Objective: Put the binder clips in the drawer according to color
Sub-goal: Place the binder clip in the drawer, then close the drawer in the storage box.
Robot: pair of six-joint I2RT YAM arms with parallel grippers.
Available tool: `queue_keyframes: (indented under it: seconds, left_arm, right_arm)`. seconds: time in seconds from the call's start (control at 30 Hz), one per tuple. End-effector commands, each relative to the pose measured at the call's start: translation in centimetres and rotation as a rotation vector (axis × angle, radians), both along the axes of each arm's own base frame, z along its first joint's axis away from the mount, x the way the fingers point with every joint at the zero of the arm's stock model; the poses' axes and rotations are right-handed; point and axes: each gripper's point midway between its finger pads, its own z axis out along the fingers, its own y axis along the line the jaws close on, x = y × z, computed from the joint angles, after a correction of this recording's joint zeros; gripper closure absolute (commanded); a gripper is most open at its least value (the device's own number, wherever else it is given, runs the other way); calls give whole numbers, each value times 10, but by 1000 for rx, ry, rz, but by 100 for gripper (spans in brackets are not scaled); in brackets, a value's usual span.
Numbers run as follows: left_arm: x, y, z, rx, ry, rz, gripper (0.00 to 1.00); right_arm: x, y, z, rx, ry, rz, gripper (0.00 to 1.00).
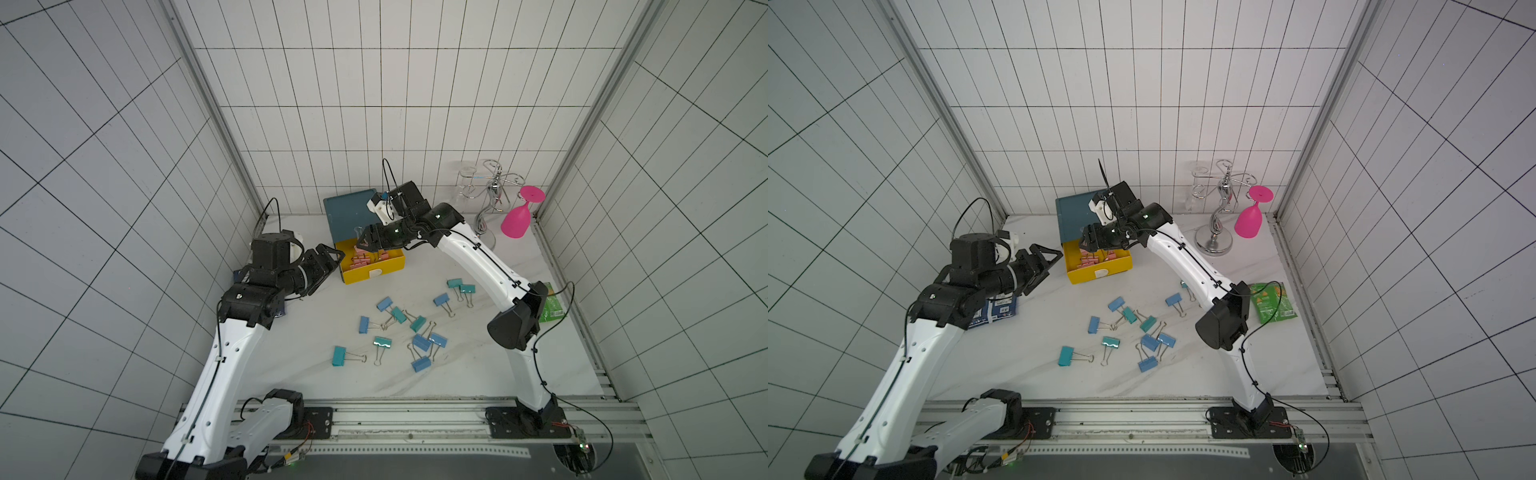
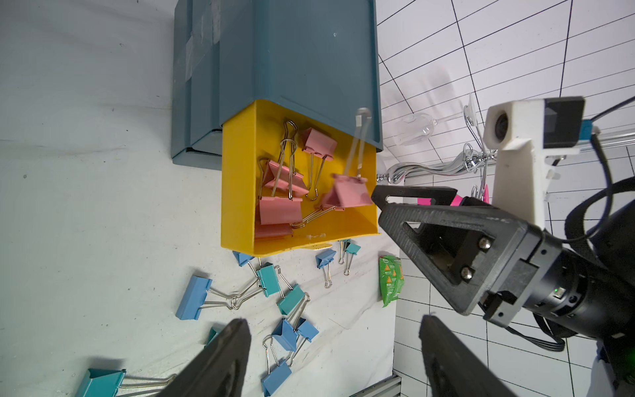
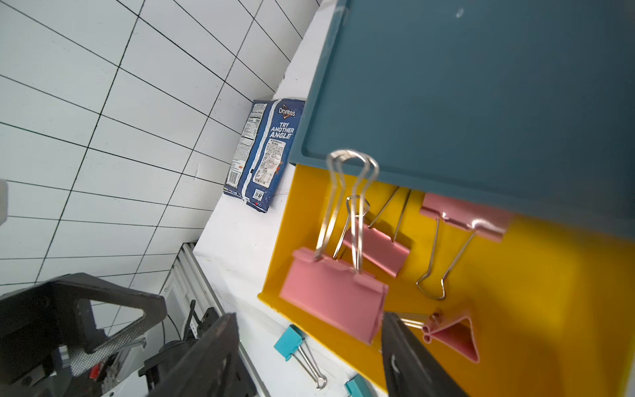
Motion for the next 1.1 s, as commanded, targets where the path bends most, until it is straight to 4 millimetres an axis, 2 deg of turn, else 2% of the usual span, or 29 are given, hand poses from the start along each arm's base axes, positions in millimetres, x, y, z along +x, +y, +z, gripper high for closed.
queue_keyframes:
  seconds: [0.0, 0.17, 0.37, 0.57, 0.73, 0.83, 0.93, 1.07]
  left_arm:
    - [1, 3, 4, 20, -22, 5, 19]
    - [0, 4, 7, 27, -26, 3, 19]
    - [-5, 8, 7, 54, -19, 10, 19]
    - [-12, 11, 2, 73, 0, 17, 20]
    - [-20, 11, -5, 60, 27, 18, 23]
    - [-26, 10, -13, 41, 50, 16, 27]
    - [-32, 7, -27, 17, 85, 12, 36]
    - [-37, 3, -45, -26, 126, 5, 61]
  right_arm:
    - [1, 2, 10, 20, -11, 3, 23]
    - [6, -11, 26, 41, -27, -23, 22]
    - [10, -49, 39, 21, -51, -82, 28]
    - [9, -93, 33, -26, -56, -145, 34]
    - [6, -127, 13, -63, -16, -198, 43]
    - [0, -140, 1, -74, 14, -215, 46]
    - [-7, -147, -12, -65, 59, -225, 54]
    - [-15, -146, -27, -25, 125, -234, 74]
